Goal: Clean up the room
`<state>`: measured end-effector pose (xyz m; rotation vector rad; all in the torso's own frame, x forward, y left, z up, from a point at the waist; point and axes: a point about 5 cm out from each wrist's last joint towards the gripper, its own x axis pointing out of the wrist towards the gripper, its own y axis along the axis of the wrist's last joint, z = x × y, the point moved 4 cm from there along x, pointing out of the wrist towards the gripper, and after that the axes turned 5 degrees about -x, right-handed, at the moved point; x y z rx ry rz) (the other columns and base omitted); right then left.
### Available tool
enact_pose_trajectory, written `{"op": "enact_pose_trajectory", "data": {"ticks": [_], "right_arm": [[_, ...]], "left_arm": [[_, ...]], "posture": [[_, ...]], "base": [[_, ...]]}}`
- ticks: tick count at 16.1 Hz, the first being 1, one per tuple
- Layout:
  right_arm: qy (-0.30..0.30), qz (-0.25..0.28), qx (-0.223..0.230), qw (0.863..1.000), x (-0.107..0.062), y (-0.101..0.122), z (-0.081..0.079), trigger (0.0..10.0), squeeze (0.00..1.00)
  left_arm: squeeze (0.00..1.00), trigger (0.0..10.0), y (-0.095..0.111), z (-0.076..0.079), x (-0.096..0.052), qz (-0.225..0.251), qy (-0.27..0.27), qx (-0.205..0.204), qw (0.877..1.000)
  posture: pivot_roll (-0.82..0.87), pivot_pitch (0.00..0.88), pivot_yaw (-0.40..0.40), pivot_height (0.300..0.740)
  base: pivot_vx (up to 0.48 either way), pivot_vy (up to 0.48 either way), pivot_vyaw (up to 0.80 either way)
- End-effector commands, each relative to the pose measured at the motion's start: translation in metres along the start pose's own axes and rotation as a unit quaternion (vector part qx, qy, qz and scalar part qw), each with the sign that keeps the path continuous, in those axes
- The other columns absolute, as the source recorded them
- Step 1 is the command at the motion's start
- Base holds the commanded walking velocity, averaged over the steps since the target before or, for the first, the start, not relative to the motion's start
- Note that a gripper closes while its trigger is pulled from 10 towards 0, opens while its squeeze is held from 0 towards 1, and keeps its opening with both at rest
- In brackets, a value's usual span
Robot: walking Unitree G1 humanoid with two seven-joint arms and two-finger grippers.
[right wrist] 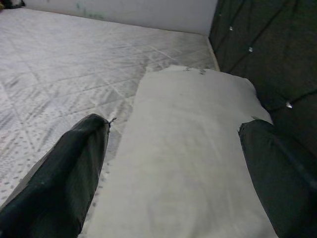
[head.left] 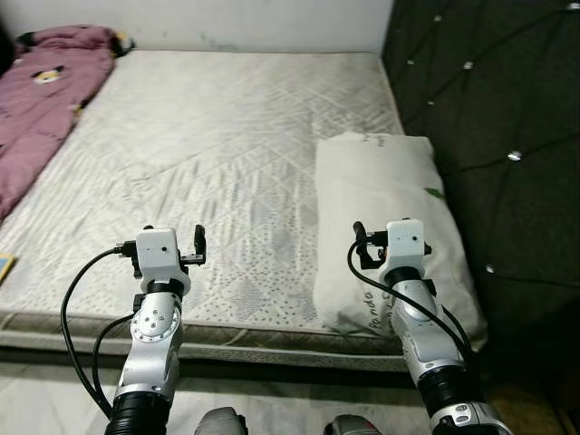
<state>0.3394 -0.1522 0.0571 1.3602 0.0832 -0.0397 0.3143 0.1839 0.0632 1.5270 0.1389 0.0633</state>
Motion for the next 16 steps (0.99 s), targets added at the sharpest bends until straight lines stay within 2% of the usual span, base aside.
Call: {"op": "enact_pose_trajectory", "data": {"ticks": [1,4,16], "right_arm": [[-0.003,0.006,0.006,1.0,0.0002,0.0046,0.0012,10.0,0.0],[0.0,0.0,0.011,1.0,-0.0005,0.0027,0.0015,10.0,0.0],[0.009,-0.009,0.009,1.0,0.0011,0.0013,0.0005,10.0,0.0]], "left_arm": [[0.0,10.0,0.0016,-0.0012,-0.0011,0.0,-0.001,0.0,1.0],[0.0,10.0,0.002,-0.0014,-0.0034,-0.001,0.001,-0.006,1.0],[0.0,10.0,0.0005,-0.0032,-0.0037,-0.007,0.009,-0.017,1.0]], "posture": [[-0.03,0.0,0.042,0.74],[-0.03,0.0,0.036,0.74],[-0.03,0.0,0.026,0.74]], "base": [[0.0,0.0,-0.8],[0.0,0.106,-0.76],[0.0,0.369,0.0]]}}
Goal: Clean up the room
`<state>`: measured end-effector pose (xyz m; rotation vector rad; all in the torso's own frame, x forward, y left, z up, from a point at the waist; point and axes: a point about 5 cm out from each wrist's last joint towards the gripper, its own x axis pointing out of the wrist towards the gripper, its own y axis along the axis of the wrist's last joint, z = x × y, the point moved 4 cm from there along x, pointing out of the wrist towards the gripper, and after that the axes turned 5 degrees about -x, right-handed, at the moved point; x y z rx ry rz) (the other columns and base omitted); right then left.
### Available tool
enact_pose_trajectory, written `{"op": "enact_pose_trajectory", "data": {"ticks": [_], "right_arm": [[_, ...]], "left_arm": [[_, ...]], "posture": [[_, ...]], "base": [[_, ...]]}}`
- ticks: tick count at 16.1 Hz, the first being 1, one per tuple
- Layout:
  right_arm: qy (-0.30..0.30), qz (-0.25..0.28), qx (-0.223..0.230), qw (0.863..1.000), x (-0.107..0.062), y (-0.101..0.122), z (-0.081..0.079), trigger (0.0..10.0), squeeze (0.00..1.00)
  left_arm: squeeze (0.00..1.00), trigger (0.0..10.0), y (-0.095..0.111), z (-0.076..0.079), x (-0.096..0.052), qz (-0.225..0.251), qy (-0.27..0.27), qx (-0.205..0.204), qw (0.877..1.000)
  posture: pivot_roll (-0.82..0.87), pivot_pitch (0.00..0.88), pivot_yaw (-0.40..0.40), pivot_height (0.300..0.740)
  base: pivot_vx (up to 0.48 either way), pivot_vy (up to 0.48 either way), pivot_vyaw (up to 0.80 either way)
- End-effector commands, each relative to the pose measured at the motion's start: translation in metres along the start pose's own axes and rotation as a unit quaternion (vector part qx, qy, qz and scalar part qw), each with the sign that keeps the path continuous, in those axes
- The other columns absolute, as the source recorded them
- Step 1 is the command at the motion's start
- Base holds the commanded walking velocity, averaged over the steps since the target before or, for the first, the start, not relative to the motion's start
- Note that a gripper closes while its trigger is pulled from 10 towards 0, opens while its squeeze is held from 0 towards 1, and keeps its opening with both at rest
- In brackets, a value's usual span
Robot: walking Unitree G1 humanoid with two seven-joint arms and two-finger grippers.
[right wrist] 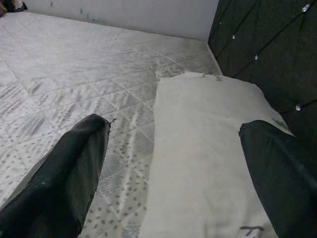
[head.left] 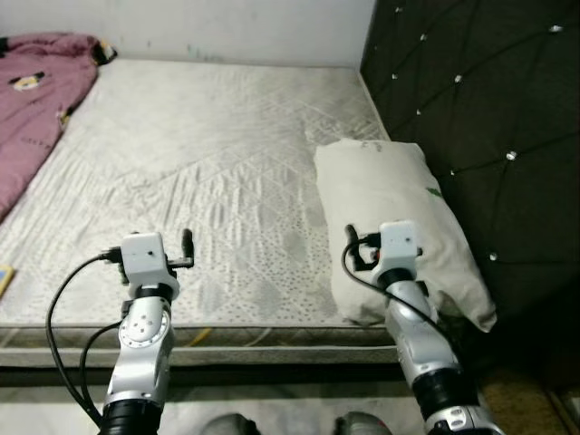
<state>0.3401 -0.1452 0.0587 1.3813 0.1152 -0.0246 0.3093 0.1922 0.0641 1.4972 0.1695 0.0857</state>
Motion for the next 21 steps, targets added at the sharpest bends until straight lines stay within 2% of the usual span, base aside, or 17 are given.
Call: {"op": "enact_pose_trajectory", "data": {"ticks": [1,8,13,15,18,21], "right_arm": [[-0.007,-0.006,-0.001,1.0,0.0005,-0.0016,0.0068,10.0,0.0],[-0.004,-0.01,-0.003,1.0,0.0013,-0.0023,0.0064,10.0,0.0],[-0.001,-0.014,-0.004,1.0,0.0021,-0.0034,0.0052,10.0,0.0],[-0.001,-0.015,-0.004,1.0,0.0024,-0.0034,0.005,10.0,0.0],[0.0,-0.016,-0.005,1.0,0.0026,-0.0039,0.0049,10.0,0.0],[0.0,-0.017,-0.005,1.0,0.0027,-0.0044,0.0048,10.0,0.0]], "left_arm": [[0.0,10.0,-0.0004,0.0056,0.0005,-0.003,-0.007,-0.003,1.0],[0.0,10.0,0.0001,0.005,0.001,-0.003,-0.004,-0.006,1.0],[0.0,10.0,0.0022,0.0051,0.0012,0.001,-0.009,-0.022,1.0],[0.0,10.0,0.0022,0.0048,0.0014,0.001,-0.008,-0.024,1.0],[0.0,10.0,0.0008,0.0037,0.0015,-0.002,-0.005,-0.029,1.0],[0.0,10.0,0.0005,0.0033,0.0014,-0.002,-0.004,-0.028,1.0]], "posture": [[-0.04,0.0,0.026,0.74],[-0.04,0.0,0.026,0.74],[-0.04,0.0,0.025,0.74],[-0.04,0.0,0.025,0.74],[-0.04,0.0,0.024,0.74],[-0.04,0.0,0.024,0.74]], "base": [[0.0,0.379,0.0],[0.0,0.391,0.0],[0.0,0.0,0.0],[0.0,0.0,-0.51],[0.0,0.48,-0.49],[0.0,0.48,0.0]]}}
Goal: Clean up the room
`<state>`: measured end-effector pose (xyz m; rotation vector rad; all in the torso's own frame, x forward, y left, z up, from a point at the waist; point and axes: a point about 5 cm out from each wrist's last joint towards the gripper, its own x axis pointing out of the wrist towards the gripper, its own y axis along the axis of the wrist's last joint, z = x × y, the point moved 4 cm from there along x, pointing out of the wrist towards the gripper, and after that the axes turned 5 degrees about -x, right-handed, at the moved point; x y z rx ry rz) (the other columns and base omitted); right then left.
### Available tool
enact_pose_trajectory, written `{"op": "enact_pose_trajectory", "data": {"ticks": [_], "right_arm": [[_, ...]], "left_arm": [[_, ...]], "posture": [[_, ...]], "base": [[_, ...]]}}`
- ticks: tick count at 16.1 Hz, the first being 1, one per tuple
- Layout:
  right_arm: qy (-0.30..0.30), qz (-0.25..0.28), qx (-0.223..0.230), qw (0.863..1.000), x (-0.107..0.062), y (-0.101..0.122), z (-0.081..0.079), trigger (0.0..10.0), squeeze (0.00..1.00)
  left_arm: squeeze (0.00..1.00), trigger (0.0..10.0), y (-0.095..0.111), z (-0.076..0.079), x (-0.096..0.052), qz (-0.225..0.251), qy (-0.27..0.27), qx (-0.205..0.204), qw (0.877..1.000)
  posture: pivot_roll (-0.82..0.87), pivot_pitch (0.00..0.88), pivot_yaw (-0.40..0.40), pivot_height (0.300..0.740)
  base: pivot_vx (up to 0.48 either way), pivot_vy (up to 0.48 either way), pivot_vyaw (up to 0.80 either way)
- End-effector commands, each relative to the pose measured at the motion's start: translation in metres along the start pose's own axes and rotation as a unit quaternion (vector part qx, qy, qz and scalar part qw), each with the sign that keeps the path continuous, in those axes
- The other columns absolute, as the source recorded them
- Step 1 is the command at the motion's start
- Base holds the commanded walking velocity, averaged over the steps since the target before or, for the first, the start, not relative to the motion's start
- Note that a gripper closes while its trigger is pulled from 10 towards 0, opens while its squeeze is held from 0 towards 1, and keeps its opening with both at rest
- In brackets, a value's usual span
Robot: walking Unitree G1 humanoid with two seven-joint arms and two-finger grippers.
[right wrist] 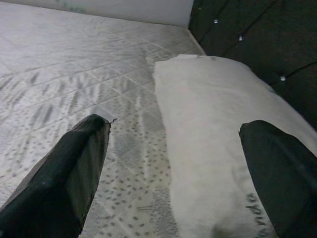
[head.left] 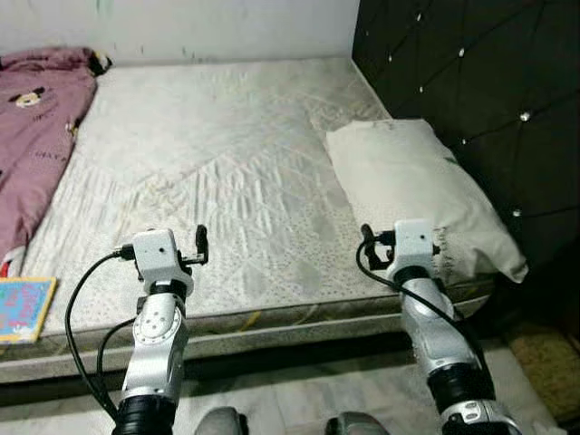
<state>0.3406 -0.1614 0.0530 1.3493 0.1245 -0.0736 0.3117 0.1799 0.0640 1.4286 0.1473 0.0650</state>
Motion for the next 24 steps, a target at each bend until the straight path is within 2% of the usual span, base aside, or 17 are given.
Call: {"op": "enact_pose_trajectory", "data": {"ticks": [1,14,21,24], "right_arm": [[0.012,0.004,0.009,1.0,0.002,0.0045,-0.01,10.0,0.0],[0.016,0.003,0.009,1.0,0.0032,0.0047,-0.011,10.0,0.0],[0.019,0.002,0.009,1.0,0.0043,0.0051,-0.0118,10.0,0.0],[0.02,0.002,0.008,1.0,0.0044,0.0051,-0.0121,10.0,0.0]], "left_arm": [[0.0,10.0,0.0018,-0.0093,0.0006,0.001,0.01,0.006,1.0],[0.0,10.0,0.0016,-0.0088,0.0018,-0.001,0.012,0.007,1.0],[0.0,10.0,0.0053,-0.0054,0.0019,0.01,0.001,0.007,1.0],[0.0,10.0,0.0051,-0.0053,0.0022,0.01,0.0,0.008,1.0]], "posture": [[-0.04,0.0,0.024,0.74],[-0.04,0.0,0.022,0.74],[-0.04,0.0,0.022,0.74],[-0.04,0.0,0.022,0.74]], "base": [[0.0,0.48,0.0],[0.0,0.48,0.0],[0.0,0.0,0.0],[0.255,0.0,0.0]]}}
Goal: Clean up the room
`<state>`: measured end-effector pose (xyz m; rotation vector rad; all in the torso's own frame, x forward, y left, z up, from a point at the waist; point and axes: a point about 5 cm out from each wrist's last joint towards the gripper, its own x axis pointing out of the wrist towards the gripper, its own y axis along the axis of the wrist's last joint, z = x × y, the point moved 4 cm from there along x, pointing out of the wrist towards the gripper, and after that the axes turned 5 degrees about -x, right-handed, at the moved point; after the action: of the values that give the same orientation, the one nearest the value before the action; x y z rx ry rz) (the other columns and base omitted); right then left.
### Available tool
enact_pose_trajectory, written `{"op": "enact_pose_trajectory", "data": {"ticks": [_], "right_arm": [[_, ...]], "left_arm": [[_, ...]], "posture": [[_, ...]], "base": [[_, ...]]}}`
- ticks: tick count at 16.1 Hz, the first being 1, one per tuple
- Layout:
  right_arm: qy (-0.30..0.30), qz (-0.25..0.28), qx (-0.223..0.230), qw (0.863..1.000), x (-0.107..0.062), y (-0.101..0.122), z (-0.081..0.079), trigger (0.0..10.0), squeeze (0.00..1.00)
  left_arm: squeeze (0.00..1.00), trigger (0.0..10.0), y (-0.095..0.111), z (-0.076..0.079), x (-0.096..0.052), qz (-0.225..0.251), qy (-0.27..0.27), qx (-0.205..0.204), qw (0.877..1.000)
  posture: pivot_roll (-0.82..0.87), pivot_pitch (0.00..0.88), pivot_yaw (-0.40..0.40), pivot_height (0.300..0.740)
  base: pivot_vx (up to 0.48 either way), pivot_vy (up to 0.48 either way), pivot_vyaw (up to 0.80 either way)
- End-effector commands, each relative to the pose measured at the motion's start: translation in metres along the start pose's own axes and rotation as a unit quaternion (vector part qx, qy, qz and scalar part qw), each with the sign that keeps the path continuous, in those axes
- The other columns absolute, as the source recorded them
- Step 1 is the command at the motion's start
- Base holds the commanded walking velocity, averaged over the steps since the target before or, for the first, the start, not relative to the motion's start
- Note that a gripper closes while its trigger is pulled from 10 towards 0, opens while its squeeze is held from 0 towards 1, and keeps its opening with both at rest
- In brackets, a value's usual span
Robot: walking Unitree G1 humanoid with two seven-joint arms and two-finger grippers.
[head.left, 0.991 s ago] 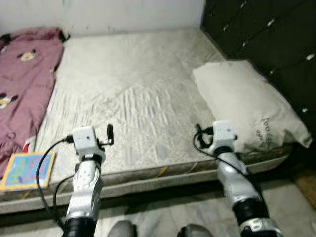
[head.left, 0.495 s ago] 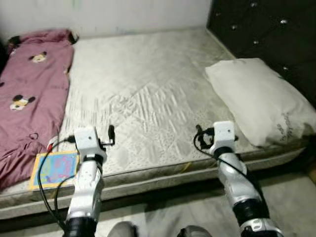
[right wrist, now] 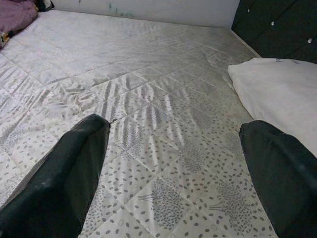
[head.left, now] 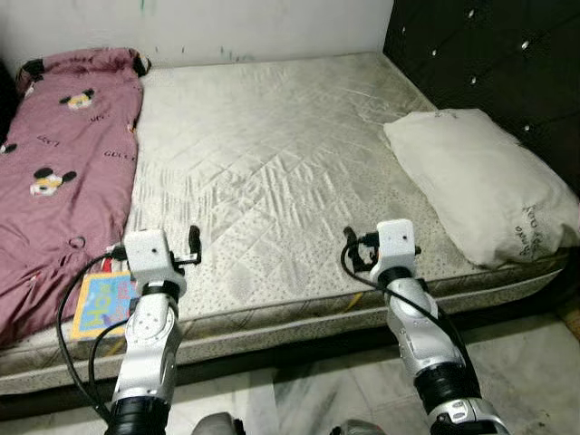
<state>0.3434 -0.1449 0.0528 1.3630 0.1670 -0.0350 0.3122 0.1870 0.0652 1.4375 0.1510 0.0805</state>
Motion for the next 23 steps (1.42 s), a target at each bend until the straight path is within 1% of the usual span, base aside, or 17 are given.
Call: {"op": "enact_pose_trajectory", "data": {"ticks": [1,10,15,16,18,21,23], "right_arm": [[-0.007,0.0,0.002,1.0,0.0013,0.0014,0.0039,10.0,0.0],[-0.004,-0.001,0.0,1.0,0.0025,0.0013,0.0036,10.0,0.0],[-0.006,-0.002,0.004,1.0,0.0034,0.0014,0.0042,10.0,0.0],[-0.006,-0.001,0.005,1.0,0.0039,0.0018,0.0039,10.0,0.0],[0.001,0.004,-0.007,1.0,0.0039,0.0034,0.0019,10.0,0.0],[0.005,0.004,-0.011,1.0,0.0041,0.0031,0.0005,10.0,0.0],[0.001,0.002,-0.004,1.0,0.0041,0.0024,0.0019,10.0,0.0]], "left_arm": [[0.0,10.0,0.0029,0.0016,0.001,0.005,-0.007,0.004,1.0],[0.0,10.0,0.0023,0.002,0.0019,0.004,-0.006,0.005,1.0],[0.0,10.0,0.0016,-0.0007,0.0028,0.001,0.007,0.012,1.0],[0.0,10.0,0.0015,-0.0031,0.0034,0.001,0.016,0.006,1.0],[0.0,10.0,0.0013,-0.0048,0.0035,0.002,0.021,0.002,1.0],[0.0,10.0,-0.0016,-0.0041,0.0041,-0.007,0.019,0.001,1.0],[0.0,10.0,-0.0019,-0.004,0.0042,-0.008,0.019,-0.002,1.0]], "posture": [[-0.04,0.0,0.021,0.74],[-0.04,0.0,0.018,0.74],[-0.04,0.0,0.019,0.74],[-0.04,0.0,0.019,0.74],[-0.04,0.0,0.019,0.74],[-0.04,0.0,0.018,0.74],[-0.04,0.0,0.019,0.74]], "base": [[0.292,0.0,0.0],[0.324,0.0,0.0],[0.0,0.0,0.0],[0.0,0.0,0.0],[0.0,0.0,0.0],[0.0,0.0,0.8],[0.0,0.332,0.0]]}}
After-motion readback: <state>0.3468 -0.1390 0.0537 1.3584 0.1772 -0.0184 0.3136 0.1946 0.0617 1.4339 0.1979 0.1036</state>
